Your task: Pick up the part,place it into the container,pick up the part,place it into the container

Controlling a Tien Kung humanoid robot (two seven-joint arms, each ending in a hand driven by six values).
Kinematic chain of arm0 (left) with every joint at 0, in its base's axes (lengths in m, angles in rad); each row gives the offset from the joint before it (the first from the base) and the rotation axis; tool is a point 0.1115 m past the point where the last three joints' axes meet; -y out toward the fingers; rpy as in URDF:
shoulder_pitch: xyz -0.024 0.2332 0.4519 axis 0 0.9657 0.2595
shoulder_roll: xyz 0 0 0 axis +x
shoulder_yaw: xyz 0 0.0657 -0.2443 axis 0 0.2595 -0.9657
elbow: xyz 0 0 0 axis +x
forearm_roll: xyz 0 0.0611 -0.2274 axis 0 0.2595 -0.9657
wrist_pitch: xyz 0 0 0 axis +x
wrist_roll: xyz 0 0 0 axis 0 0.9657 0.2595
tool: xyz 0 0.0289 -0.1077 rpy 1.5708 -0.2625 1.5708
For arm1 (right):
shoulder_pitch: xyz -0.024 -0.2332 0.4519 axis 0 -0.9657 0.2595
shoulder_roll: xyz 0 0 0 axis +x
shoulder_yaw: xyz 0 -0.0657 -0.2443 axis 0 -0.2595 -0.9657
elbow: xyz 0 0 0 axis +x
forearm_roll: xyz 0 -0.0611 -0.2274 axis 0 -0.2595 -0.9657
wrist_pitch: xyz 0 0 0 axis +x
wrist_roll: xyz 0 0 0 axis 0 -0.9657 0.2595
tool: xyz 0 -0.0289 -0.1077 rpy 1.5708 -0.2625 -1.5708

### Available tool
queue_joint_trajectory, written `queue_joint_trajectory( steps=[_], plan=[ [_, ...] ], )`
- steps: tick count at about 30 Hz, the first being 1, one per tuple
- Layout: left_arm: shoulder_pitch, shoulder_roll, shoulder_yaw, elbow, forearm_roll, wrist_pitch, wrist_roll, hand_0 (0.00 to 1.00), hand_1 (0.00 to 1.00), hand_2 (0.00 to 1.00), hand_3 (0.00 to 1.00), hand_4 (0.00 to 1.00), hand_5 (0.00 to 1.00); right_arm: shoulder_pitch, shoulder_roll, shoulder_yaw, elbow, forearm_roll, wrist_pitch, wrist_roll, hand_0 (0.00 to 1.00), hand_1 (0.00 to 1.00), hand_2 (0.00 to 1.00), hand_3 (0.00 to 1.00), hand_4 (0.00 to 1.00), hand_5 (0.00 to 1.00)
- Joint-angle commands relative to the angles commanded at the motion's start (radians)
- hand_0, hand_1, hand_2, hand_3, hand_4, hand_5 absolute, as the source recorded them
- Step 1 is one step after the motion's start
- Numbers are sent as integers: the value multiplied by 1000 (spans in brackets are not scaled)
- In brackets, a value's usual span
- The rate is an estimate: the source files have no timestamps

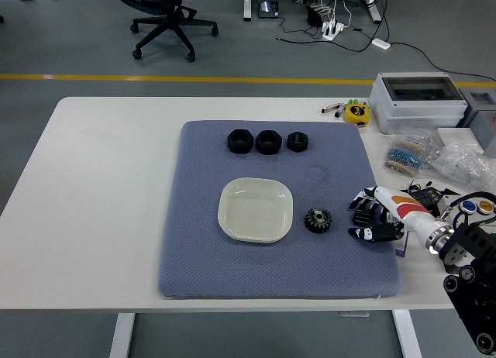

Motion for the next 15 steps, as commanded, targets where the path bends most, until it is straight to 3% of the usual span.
queue_joint_trajectory(
  steps=[9,10,15],
  plan=[
    [3,0,-6,0,11,-1,2,689,679,685,570,643,600,-1,-2,-4,-8,-10,-28,0,216,360,477,530,882,271],
    [3,0,-6,0,11,-1,2,689,679,684,570,643,601,-1,-2,-5,-9,-8,-36,-1,190,335,455,530,880,151],
    [4,1,-7,0,12,-2,2,689,679,684,570,643,601,1,-2,-9,-11,1,-67,-4,190,335,455,530,880,151]
  ],
)
